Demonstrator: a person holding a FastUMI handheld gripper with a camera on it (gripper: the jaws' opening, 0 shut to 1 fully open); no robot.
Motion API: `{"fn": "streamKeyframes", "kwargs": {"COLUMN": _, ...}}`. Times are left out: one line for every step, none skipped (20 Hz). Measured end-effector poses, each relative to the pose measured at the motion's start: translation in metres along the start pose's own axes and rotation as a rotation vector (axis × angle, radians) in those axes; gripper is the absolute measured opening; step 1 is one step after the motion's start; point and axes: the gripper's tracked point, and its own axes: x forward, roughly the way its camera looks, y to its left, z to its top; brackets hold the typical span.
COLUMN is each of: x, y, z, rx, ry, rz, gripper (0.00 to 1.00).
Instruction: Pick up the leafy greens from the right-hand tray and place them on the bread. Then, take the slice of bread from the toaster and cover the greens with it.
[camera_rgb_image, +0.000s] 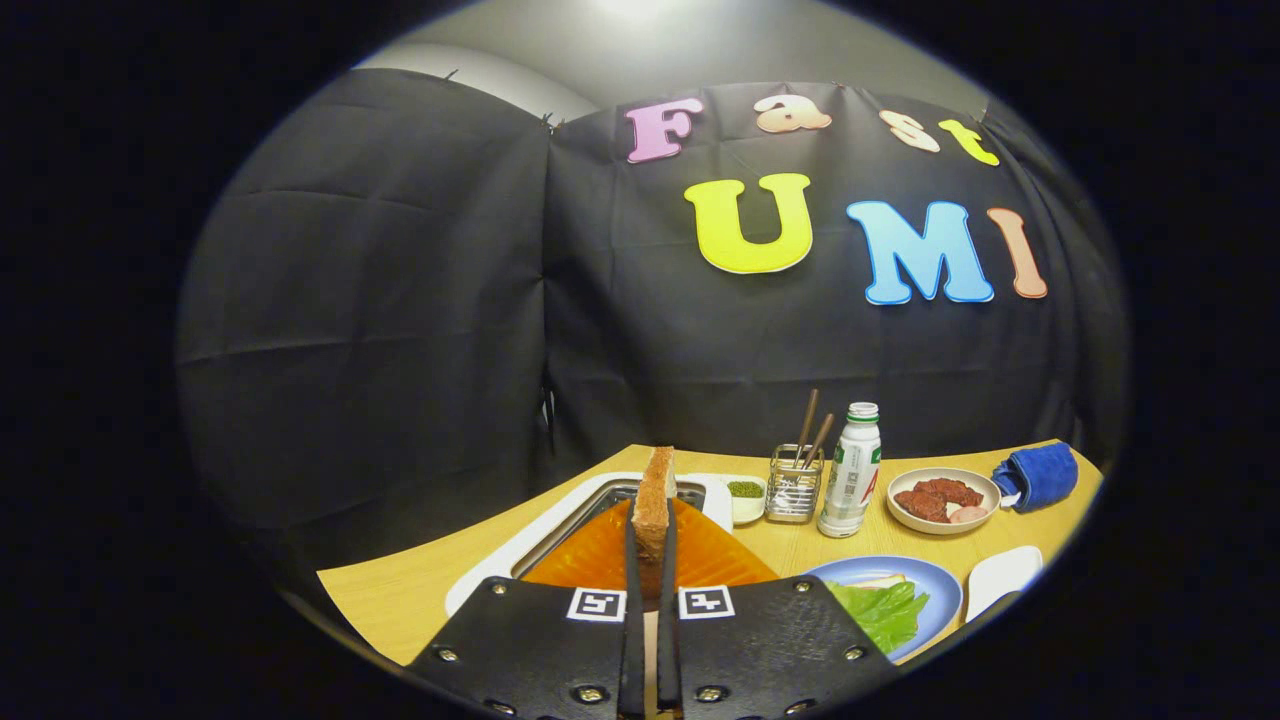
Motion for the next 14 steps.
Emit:
{"fn": "streamKeyframes", "kwargs": {"x": -0.002, "y": 0.000, "z": 0.007, "rx": 0.009, "ry": -0.012, "rz": 0.005, "gripper": 0.05}}
{"fn": "streamKeyframes", "kwargs": {"x": -0.005, "y": -0.003, "z": 0.014, "rx": 0.013, "ry": -0.024, "rz": 0.004, "gripper": 0.05}}
{"fn": "streamKeyframes", "kwargs": {"x": -0.007, "y": -0.005, "z": 0.023, "rx": 0.018, "ry": -0.037, "rz": 0.001, "gripper": 0.05}}
{"fn": "streamKeyframes", "kwargs": {"x": -0.009, "y": -0.010, "z": 0.028, "rx": 0.024, "ry": -0.049, "rz": -0.002, "gripper": 0.05}}
{"fn": "streamKeyframes", "kwargs": {"x": -0.012, "y": -0.012, "z": 0.034, "rx": 0.033, "ry": -0.059, "rz": -0.001, "gripper": 0.05}}
{"fn": "streamKeyframes", "kwargs": {"x": -0.013, "y": -0.017, "z": 0.037, "rx": 0.039, "ry": -0.064, "rz": -0.002, "gripper": 0.05}}
{"fn": "streamKeyframes", "kwargs": {"x": -0.016, "y": -0.022, "z": 0.042, "rx": 0.044, "ry": -0.071, "rz": -0.003, "gripper": 0.05}}
{"fn": "streamKeyframes", "kwargs": {"x": -0.019, "y": -0.027, "z": 0.047, "rx": 0.049, "ry": -0.081, "rz": -0.005, "gripper": 0.05}}
{"fn": "streamKeyframes", "kwargs": {"x": -0.022, "y": -0.030, "z": 0.051, "rx": 0.052, "ry": -0.086, "rz": -0.006, "gripper": 0.05}}
{"fn": "streamKeyframes", "kwargs": {"x": -0.028, "y": -0.037, "z": 0.055, "rx": 0.052, "ry": -0.092, "rz": -0.014, "gripper": 0.05}}
{"fn": "streamKeyframes", "kwargs": {"x": -0.032, "y": -0.046, "z": 0.057, "rx": 0.046, "ry": -0.095, "rz": -0.034, "gripper": 0.05}}
{"fn": "streamKeyframes", "kwargs": {"x": -0.034, "y": -0.055, "z": 0.056, "rx": 0.044, "ry": -0.100, "rz": -0.047, "gripper": 0.05}}
{"fn": "streamKeyframes", "kwargs": {"x": -0.037, "y": -0.063, "z": 0.053, "rx": 0.043, "ry": -0.094, "rz": -0.058, "gripper": 0.05}}
{"fn": "streamKeyframes", "kwargs": {"x": -0.038, "y": -0.073, "z": 0.046, "rx": 0.039, "ry": -0.081, "rz": -0.070, "gripper": 0.05}}
